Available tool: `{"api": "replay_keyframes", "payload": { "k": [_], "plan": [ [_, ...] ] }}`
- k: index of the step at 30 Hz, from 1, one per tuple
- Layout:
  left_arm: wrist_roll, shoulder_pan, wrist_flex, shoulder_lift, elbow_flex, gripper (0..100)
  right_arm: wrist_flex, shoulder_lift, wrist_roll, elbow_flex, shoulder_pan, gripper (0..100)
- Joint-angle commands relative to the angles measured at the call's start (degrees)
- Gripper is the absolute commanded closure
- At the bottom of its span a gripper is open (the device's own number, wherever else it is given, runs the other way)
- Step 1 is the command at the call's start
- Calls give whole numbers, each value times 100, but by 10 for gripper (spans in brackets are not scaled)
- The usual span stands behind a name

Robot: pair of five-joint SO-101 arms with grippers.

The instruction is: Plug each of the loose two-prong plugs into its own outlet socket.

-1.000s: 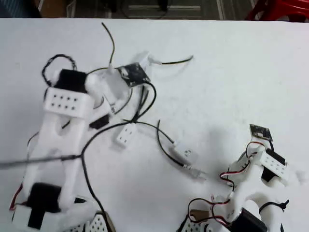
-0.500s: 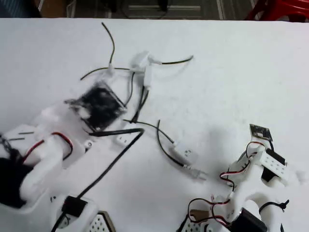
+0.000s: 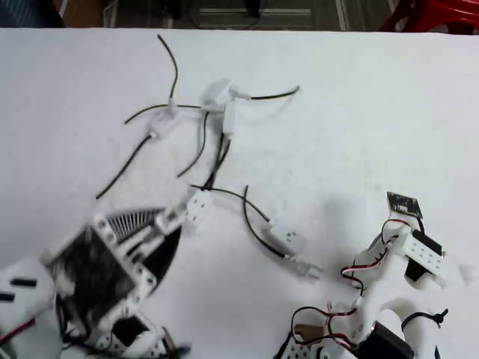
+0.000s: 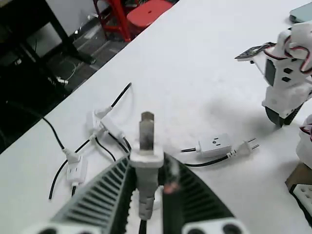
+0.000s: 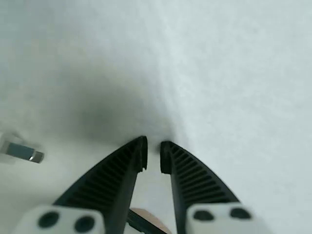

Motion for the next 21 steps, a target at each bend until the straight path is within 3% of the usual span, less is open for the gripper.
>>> {"api": "replay_keyframes", "payload": {
  "k": [1, 6, 11, 21],
  "plan": [
    [-114, 321, -1081, -1648, 1793, 976, -198, 4, -18, 18, -31, 929],
    [-88, 330, -2576, -3758, 4018, 976, -154, 4, 0, 18, -497, 929],
    [-105, 347, -2857, -3609, 4176, 976, 418, -189, -9, -484, -1112, 928],
    [-88, 347, -4510, -3697, 5292, 976, 2607, -1086, 0, -4747, -2264, 928]
  ]
}}
